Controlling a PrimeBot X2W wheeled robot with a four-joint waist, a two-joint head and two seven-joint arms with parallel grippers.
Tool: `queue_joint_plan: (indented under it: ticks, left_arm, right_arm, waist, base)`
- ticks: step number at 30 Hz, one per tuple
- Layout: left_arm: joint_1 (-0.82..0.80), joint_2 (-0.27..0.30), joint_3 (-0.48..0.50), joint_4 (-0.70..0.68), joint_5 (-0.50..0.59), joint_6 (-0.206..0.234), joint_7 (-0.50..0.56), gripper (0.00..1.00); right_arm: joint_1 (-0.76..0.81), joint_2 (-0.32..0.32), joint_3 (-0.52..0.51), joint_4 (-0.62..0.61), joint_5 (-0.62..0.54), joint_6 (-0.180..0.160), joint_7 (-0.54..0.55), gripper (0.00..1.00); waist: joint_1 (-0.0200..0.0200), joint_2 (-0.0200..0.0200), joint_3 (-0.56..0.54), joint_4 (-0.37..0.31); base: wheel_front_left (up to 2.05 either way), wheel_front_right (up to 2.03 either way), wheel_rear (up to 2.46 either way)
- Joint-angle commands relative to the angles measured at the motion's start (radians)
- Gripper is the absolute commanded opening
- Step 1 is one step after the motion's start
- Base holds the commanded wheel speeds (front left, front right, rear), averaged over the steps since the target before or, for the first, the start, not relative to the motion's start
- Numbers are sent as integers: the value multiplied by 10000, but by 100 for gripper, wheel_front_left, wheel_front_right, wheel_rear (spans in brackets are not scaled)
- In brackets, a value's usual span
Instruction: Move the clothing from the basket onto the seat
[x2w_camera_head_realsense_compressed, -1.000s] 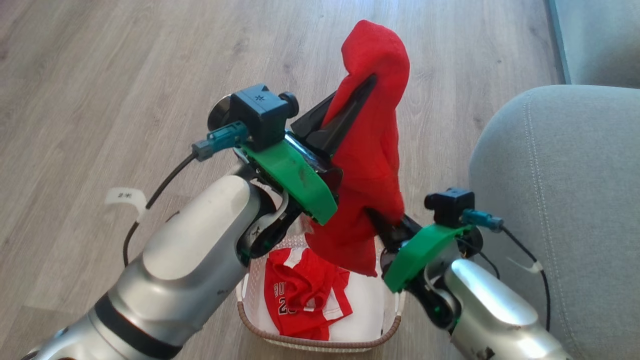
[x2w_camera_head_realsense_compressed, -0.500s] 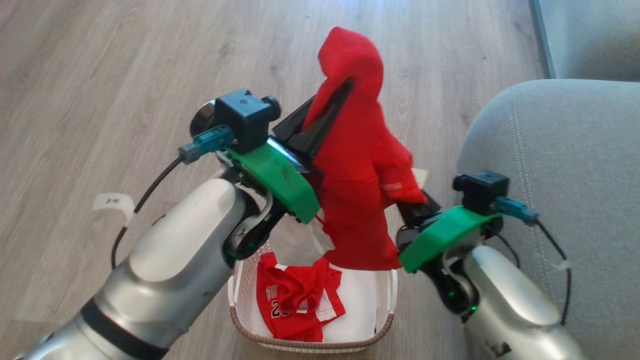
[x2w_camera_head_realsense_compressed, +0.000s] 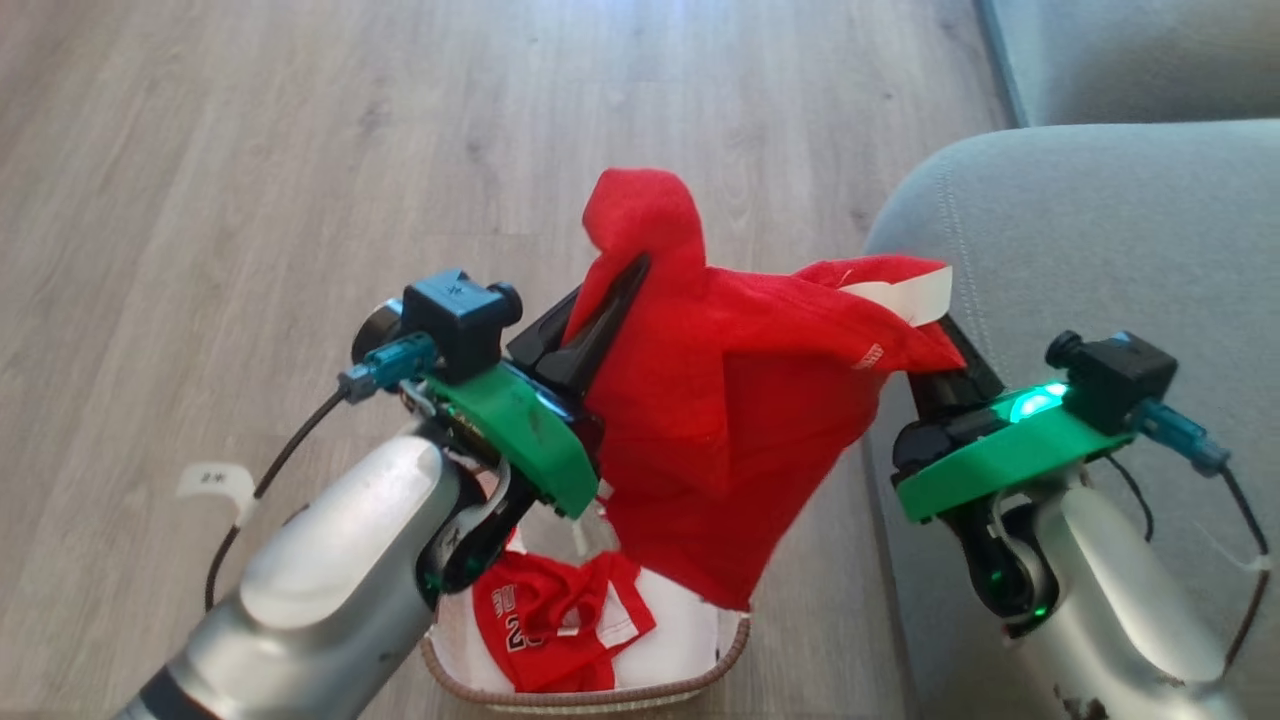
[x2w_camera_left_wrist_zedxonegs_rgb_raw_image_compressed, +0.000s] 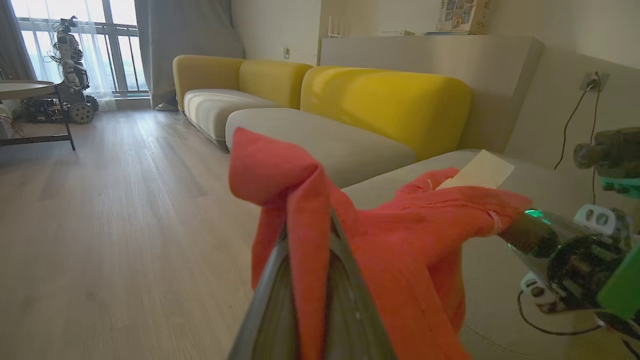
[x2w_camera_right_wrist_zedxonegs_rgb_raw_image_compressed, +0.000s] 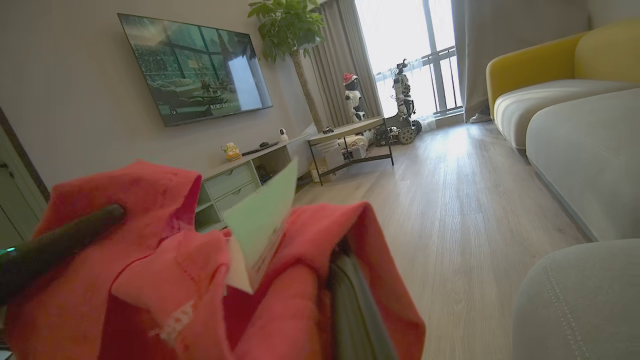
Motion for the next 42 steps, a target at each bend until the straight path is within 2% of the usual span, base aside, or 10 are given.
queue_joint_plan:
  ticks: [1, 2, 3, 13, 24, 35, 42]
  left_arm:
    - [-268, 339, 374, -277, -100, 61, -96, 40]
    - [-211, 361, 349, -262, -113, 59, -86, 81]
    - [-157, 367, 328, -250, -136, 53, -83, 100]
    - [117, 420, 66, -275, -54, -45, -247, 100]
    - [168, 556, -106, -306, 212, -30, -486, 100]
    - [170, 729, -97, -372, 318, 52, -629, 100]
    - [179, 796, -88, -409, 307, 149, -613, 100]
  right_arm:
    - [-159, -73, 14, -538, -84, 0, -67, 0]
    - [-136, -110, -43, -647, -103, 0, -67, 0]
    - [-117, -153, -95, -744, -125, 0, -67, 0]
    - [-56, -613, -581, -1716, -316, 0, -67, 0]
    - [-78, -1044, -1036, -3244, -564, 0, -67, 0]
    - [241, -1048, -1357, -4300, -743, 0, -67, 0]
    - [578, -884, -1543, -4745, -850, 0, -67, 0]
  waist:
    - [0, 0, 5, -226]
    - [0, 0, 13, -316]
    - [0, 0, 23, -402]
    - [0, 0, 170, -1310]
    - [0, 0, 577, -2861]
    - [0, 0, 839, -4482]
    - [0, 0, 936, -5186]
  base:
    - [0, 0, 0]
    - [0, 0, 0]
    - [0, 0, 0]
    - [0, 0, 0]
    - [0, 0, 0]
    - [0, 0, 0]
    - [0, 0, 0]
